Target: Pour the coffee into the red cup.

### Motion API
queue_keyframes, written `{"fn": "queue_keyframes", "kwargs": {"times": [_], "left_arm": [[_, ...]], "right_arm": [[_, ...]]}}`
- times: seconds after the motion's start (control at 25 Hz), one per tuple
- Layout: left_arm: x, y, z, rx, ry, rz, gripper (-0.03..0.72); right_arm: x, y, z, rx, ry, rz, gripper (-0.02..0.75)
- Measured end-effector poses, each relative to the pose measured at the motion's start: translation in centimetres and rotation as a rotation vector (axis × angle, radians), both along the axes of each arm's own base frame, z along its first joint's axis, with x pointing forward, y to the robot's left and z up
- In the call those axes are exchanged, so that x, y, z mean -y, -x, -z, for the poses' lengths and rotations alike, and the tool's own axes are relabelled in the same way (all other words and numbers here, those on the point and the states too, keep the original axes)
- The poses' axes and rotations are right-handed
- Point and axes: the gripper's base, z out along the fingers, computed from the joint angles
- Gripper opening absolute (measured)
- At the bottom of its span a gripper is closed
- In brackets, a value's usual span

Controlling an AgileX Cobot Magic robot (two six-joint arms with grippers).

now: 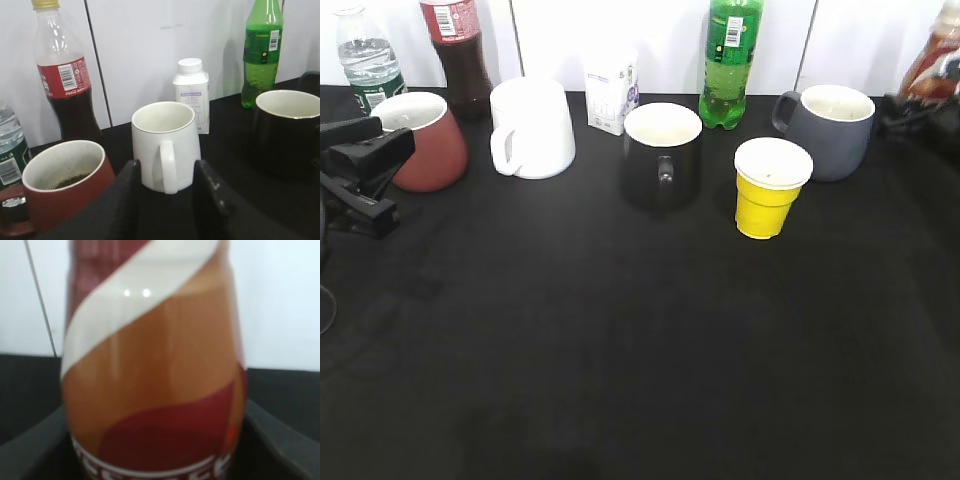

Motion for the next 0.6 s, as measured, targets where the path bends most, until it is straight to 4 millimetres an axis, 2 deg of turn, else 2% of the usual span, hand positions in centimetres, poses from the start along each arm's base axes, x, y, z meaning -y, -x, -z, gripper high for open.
{"fn": "queue_keyframes", "kwargs": {"times": [0.08, 0.24, 0.4, 0.6], "left_arm": [[0.0, 0.0, 0.0, -0.001, 0.000, 0.000, 0.272], [0.0, 0.0, 0.0, 0.000, -0.002, 0.002, 0.272], [0.0, 0.0, 0.0, -0.001, -0.002, 0.002, 0.272], [0.0, 0.0, 0.0, -0.001, -0.003, 0.002, 0.272]], "right_arm": [[0.1, -0.6, 1.4, -0.003, -0.003, 0.000, 0.535], [0.2, -2.1, 1.7, 0.027, 0.001, 0.001, 0.534], [0.3, -2.1, 2.1, -0.014, 0.004, 0.006, 0.601], [0.1, -0.6, 1.5, -0.043, -0.013, 0.006, 0.599]]}}
